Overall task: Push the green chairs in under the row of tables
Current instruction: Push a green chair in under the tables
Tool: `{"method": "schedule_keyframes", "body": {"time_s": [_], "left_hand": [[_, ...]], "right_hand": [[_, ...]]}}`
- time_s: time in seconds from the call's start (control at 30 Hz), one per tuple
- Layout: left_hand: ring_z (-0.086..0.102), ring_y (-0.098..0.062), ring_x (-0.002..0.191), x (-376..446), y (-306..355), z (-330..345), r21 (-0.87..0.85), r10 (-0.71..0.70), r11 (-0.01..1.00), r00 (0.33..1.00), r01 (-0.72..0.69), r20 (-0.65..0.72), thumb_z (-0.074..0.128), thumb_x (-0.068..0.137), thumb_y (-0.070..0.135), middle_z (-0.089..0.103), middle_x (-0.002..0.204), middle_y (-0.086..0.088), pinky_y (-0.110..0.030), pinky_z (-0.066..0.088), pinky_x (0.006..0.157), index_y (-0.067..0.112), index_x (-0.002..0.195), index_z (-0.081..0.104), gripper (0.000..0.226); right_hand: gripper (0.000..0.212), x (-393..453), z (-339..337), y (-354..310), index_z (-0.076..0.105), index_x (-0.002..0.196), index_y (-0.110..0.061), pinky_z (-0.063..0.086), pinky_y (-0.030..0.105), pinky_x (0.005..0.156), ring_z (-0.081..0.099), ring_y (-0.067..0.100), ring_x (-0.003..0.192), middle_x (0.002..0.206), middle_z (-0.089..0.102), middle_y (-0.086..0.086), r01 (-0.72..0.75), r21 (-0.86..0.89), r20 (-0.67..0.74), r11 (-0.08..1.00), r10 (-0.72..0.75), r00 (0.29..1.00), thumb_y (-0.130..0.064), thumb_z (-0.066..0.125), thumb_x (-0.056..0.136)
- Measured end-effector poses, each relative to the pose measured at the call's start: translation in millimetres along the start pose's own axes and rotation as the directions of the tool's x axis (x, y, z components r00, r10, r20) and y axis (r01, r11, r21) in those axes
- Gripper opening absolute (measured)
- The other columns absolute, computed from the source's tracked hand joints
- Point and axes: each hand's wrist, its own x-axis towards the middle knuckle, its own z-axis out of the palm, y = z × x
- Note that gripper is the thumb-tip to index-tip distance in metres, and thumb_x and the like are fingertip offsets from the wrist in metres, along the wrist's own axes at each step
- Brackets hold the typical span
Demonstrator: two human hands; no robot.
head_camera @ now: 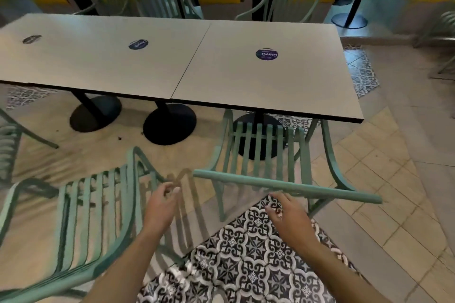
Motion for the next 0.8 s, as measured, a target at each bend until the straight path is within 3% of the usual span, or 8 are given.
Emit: {"method": "schedule_keyframes", "body": {"time_s": [0.2,0.33,0.43,0.57,0.7,0.8], "left_hand": [[0.05,-0.018,0.106,-45.3,-62.7,-86.9,-0.285,-0.21,0.945,0.966,0.16,-0.151,0.049,0.099,0.029,0.055,0.11,0.0,-0.032,0.038,0.085,0.02,0.116,0.056,0.021],[0.056,-0.026,0.111,-57.6,-130.9,-165.1,-0.467,-0.355,0.86,0.898,0.206,-0.259,0.054,0.096,0.03,0.062,0.114,-0.007,-0.044,0.044,0.093,0.019,0.111,0.06,0.019],[0.057,-0.026,0.108,-60.7,-189.9,-228.8,-0.555,-0.418,0.808,0.857,0.198,-0.302,0.055,0.095,0.028,0.063,0.11,-0.007,-0.047,0.043,0.096,0.021,0.103,0.06,0.012],[0.057,-0.027,0.097,-62.9,-268.2,-303.5,-0.657,-0.527,0.717,0.798,0.232,-0.294,0.054,0.094,0.028,0.063,0.102,-0.007,-0.043,0.045,0.083,0.023,0.092,0.06,0.008],[0.048,-0.024,0.078,-71.4,-334.8,-367.2,-0.744,-0.681,0.599,0.676,0.295,-0.28,0.051,0.095,0.025,0.052,0.09,-0.011,-0.038,0.04,0.07,0.012,0.104,0.056,0.016],[0.051,-0.03,0.099,-64.9,-377.0,-397.5,-0.82,-0.775,0.467,0.599,0.33,-0.2,0.052,0.096,0.03,0.05,0.11,-0.01,-0.046,0.045,0.08,0.012,0.124,0.049,0.033]], "right_hand": [[0.038,-38.1,80.5,-86.5,0.053,0.13,-0.022,0.041,0.025,0.097,0.05,0.006,0.115,0.123,0.057,-0.007,-0.038,0.2,0.231,0.979,-0.009,0.973,-0.034,0.055,0.093],[0.038,-66.7,146.5,-162.8,0.052,0.131,-0.017,0.039,0.018,0.086,0.053,0.005,0.106,0.121,0.059,-0.005,-0.112,0.312,0.376,0.943,-0.014,0.926,-0.03,0.053,0.095],[0.04,-91.4,203.3,-223.6,0.05,0.131,-0.016,0.037,0.024,0.085,0.049,0.009,0.105,0.128,0.056,-0.002,-0.227,0.356,0.434,0.906,0.055,0.899,-0.032,0.052,0.095],[0.044,-118.3,270.7,-280.5,0.043,0.136,-0.01,0.038,0.027,0.086,0.049,0.013,0.099,0.125,0.053,0.006,-0.396,0.411,0.441,0.821,0.201,0.875,-0.025,0.051,0.096],[0.053,-130.0,323.5,-320.2,0.041,0.138,-0.007,0.042,0.037,0.098,0.05,0.029,0.118,0.133,0.051,0.009,-0.491,0.461,0.339,0.739,0.365,0.867,-0.025,0.058,0.092],[0.06,-127.7,343.6,-325.8,0.039,0.136,0.0,0.042,0.035,0.091,0.05,0.033,0.12,0.126,0.051,0.009,-0.599,0.569,0.25,0.563,0.576,0.779,-0.024,0.064,0.087]]}}
